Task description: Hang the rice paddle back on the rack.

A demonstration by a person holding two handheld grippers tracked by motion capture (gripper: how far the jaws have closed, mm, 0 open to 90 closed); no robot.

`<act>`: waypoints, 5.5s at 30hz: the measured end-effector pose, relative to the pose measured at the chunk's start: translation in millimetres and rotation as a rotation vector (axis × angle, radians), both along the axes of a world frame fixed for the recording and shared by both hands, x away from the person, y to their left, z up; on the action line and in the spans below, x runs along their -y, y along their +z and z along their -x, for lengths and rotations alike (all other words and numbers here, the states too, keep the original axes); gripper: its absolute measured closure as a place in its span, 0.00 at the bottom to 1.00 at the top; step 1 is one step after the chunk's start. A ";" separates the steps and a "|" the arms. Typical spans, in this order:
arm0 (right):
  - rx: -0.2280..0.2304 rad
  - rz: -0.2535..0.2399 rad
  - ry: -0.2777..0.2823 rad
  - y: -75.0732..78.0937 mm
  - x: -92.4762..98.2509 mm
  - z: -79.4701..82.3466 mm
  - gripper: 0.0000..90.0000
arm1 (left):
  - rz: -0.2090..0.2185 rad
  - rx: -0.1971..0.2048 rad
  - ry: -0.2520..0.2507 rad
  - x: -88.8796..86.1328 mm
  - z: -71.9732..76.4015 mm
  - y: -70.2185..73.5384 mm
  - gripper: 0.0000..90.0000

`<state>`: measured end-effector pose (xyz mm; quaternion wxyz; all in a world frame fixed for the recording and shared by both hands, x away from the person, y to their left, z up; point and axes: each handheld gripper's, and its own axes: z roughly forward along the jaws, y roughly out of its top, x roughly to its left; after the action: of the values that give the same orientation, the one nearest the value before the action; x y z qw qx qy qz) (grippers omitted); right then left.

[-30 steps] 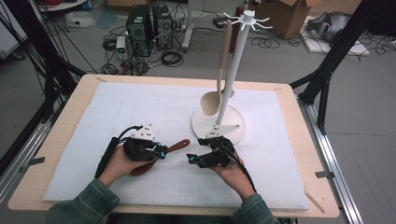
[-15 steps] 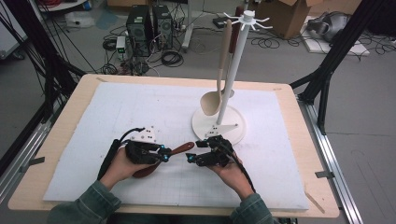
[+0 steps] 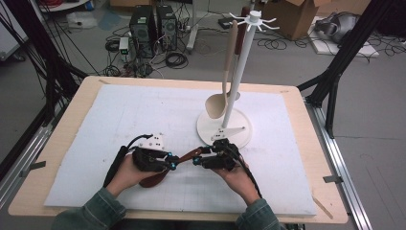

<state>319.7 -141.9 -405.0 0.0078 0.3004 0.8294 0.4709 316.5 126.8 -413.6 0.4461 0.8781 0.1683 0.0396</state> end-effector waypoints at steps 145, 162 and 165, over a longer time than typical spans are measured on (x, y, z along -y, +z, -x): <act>0.113 -0.249 0.154 46.4 -38.4 7.6 0.84 | 0.184 -0.057 -0.079 -15.4 -0.6 31.4 0.81; 0.092 -0.251 0.163 37.8 -46.4 3.0 0.84 | 0.184 -0.053 -0.071 -20.1 -1.7 29.7 0.80; 0.090 -0.249 0.164 38.1 -45.5 2.7 0.84 | 0.179 -0.046 -0.072 -21.5 -0.8 30.2 0.78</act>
<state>316.9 -96.4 -366.9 -0.0306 0.2089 0.7852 0.5822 317.3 148.2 -383.4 0.5201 0.8409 0.1496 -0.0118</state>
